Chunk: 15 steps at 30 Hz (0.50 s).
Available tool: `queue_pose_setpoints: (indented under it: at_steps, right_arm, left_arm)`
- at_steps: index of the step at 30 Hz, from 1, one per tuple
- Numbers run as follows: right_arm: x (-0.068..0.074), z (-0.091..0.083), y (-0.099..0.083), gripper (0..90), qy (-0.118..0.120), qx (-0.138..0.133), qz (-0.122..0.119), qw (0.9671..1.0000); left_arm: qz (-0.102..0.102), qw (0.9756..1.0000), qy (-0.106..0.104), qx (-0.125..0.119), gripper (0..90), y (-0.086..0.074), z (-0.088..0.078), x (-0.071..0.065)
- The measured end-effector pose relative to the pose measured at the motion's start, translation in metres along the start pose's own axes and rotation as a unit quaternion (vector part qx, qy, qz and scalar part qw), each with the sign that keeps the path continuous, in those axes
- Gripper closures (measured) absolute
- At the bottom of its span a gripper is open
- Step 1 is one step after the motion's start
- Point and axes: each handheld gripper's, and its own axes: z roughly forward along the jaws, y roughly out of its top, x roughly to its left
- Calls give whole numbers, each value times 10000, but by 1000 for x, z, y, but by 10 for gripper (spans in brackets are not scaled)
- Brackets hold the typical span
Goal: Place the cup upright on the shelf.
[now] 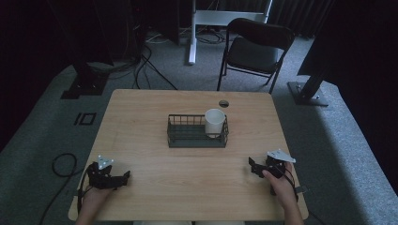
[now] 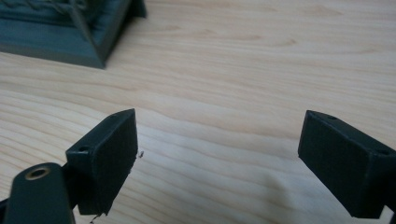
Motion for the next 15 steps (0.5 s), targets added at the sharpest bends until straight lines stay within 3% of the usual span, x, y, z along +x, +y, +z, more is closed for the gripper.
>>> queue_pose_setpoints:
  at_steps: [10, 15]
  right_arm:
    - [-12, -5, -5, 117, -405, 424, 198, 9981]
    - [-10, -3, -7, 116, -508, 601, 146, 9968]
  left_arm:
    - [2, 10000, 0, 2, 7, 0, 0, 0]
    - [2, 10000, 0, 2, 7, 0, 0, 0]
